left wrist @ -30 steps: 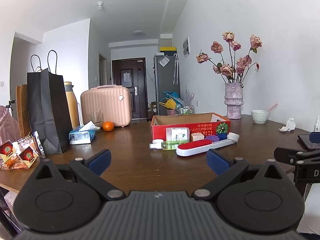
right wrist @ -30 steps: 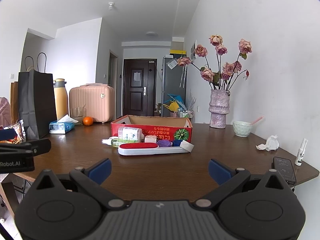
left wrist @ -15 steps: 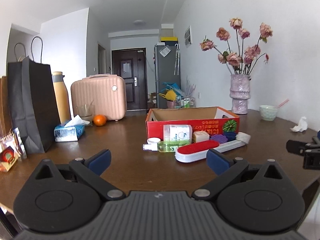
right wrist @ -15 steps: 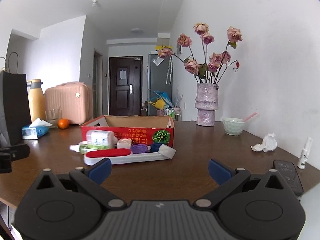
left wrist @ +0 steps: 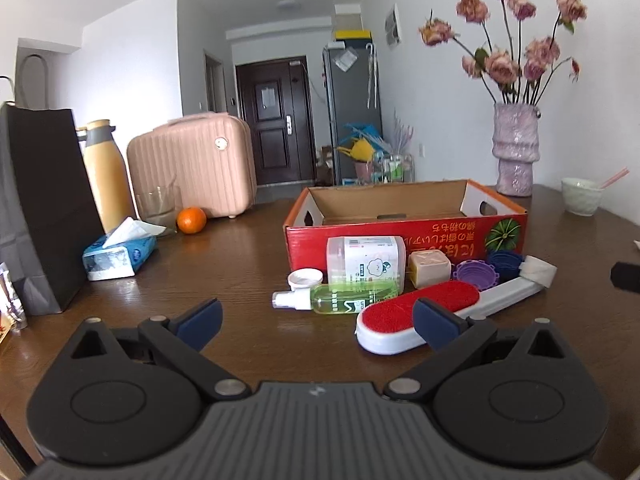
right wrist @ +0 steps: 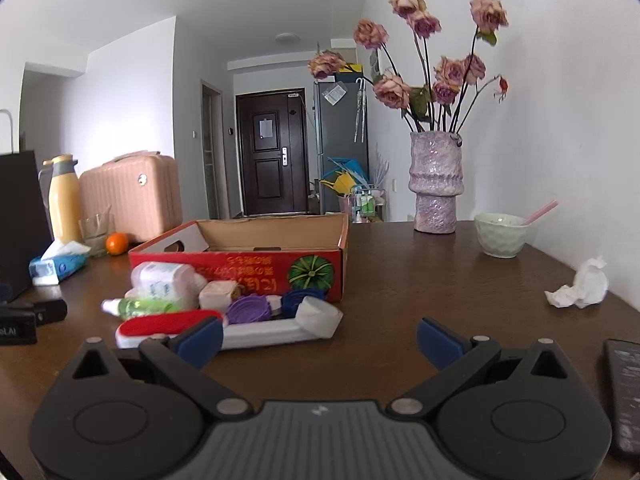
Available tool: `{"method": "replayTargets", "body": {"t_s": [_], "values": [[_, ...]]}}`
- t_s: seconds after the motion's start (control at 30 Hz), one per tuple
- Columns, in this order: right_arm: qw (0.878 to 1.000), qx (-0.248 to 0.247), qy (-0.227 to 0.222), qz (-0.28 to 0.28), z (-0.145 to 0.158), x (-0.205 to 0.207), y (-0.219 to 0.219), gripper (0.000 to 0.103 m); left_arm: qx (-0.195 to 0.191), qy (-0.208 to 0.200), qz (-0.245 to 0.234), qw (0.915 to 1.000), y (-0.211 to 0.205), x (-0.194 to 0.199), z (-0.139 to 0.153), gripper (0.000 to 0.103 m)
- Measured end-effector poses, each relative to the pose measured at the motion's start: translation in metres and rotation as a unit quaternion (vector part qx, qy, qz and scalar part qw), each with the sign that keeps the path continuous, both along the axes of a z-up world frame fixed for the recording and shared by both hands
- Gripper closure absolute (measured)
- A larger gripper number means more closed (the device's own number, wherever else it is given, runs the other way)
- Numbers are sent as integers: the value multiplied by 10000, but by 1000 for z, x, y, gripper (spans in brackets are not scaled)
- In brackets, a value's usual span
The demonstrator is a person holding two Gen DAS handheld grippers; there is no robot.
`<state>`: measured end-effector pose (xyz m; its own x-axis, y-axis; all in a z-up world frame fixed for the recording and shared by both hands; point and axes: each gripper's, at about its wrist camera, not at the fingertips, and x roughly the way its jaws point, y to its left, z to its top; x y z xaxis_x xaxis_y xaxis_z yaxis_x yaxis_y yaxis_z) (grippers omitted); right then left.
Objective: Organize rigid objects
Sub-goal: 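Grasp the white tape roll with the right gripper while the left gripper approaches the green spray bottle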
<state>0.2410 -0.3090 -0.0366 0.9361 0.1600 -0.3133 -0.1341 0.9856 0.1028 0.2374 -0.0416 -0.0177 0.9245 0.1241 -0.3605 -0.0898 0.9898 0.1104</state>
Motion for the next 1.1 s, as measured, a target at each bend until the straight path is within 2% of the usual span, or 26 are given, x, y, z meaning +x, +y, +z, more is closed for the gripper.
{"method": "replayTargets", "body": {"t_s": [0.07, 0.17, 0.23, 0.4, 0.57, 0.7, 0.8, 0.87, 1.0, 1.1], "values": [[9994, 269, 29, 222, -3, 17, -8, 0, -22, 94, -9, 10000, -1, 13, -2, 0], [9956, 688, 359, 528, -6, 43, -16, 0, -73, 216, -60, 9997, -3, 33, -6, 0], [9939, 837, 468, 546, -6, 57, -19, 0, -64, 278, -91, 9996, -5, 46, -8, 0], [9937, 721, 747, 426, -5, 90, -19, 0, -118, 310, -250, 9991, -8, 69, -8, 0], [9909, 857, 935, 442, -12, 114, -21, 0, -131, 490, -394, 9979, -13, 91, -13, 0], [9856, 1073, 1214, 477, -19, 132, -24, 13, -207, 711, -413, 9964, -14, 106, -20, 8], [9830, 1168, 1342, 448, -23, 144, -25, 18, -310, 818, -480, 9950, -14, 115, -23, 15], [9809, 1249, 1411, 475, -27, 150, -25, 23, -402, 918, -506, 9937, -13, 122, -24, 26], [9764, 1364, 1582, 547, -35, 160, -25, 41, -641, 1114, -475, 9906, -8, 135, -27, 36], [9733, 1434, 1695, 573, -40, 165, -23, 49, -703, 1109, -383, 9906, -3, 141, -28, 43]]}}
